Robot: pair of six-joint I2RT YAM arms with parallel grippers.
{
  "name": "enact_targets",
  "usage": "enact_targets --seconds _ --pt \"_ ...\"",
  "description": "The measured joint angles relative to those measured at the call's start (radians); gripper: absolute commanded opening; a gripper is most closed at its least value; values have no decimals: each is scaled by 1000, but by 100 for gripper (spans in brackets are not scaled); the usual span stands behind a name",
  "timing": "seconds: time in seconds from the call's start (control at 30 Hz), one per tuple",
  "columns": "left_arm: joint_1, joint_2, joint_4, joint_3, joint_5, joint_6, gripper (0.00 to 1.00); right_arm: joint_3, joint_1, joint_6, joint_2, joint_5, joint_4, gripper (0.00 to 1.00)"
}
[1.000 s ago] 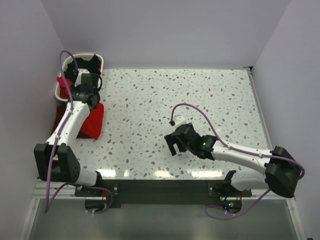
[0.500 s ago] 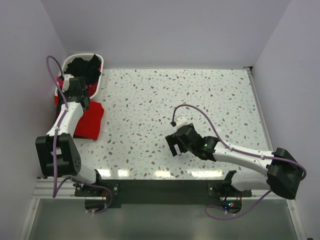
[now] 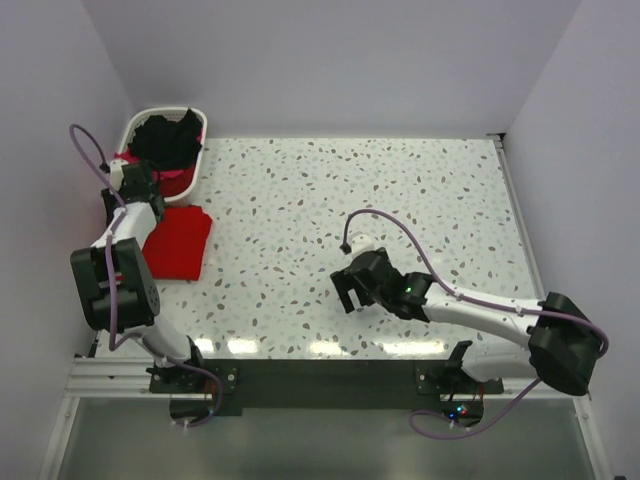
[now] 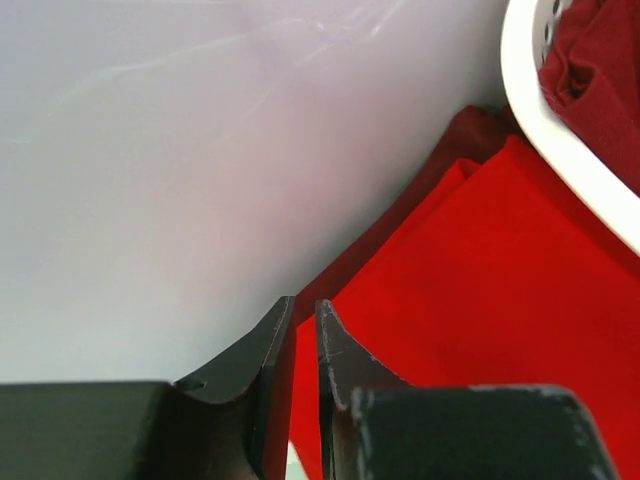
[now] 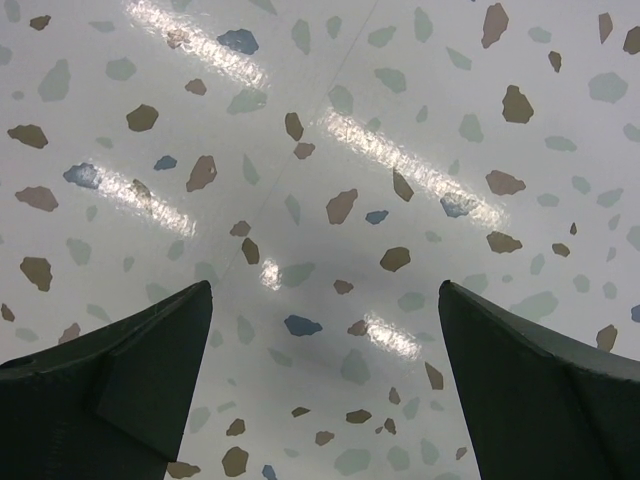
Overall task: Fold and stack the t-shirts
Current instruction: Neatly place the folded tshirt to the corner, then reset both grippers
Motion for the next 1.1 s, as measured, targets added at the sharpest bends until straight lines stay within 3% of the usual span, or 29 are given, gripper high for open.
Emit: enact_targets --seconds 0.13,0.23,0.27,0.37,0.53,0.7,0.87,1.1 --pt "5 35 -11 3 29 -37 27 0 -4 0 23 7 0 99" --pt "5 19 -50 6 84 -98 40 0 -6 0 38 7 -1 99" --pt "5 2 -66 6 111 -119 50 0 -6 0 43 7 0 99" --pt "-5 -102 -98 -8 195 -170 70 0 -14 0 49 10 -6 99" --pt "-82 -359 -124 -52 314 -228 88 24 -55 5 48 20 -45 99" --pt "-204 -552 -163 -59 464 -236 96 104 -156 29 45 43 -119 99" --pt "-246 -724 -260 -64 573 -236 100 215 -272 66 2 101 -238 99" --pt "-279 -994 -448 30 552 -248 100 352 -336 99 -279 273 -446 99"
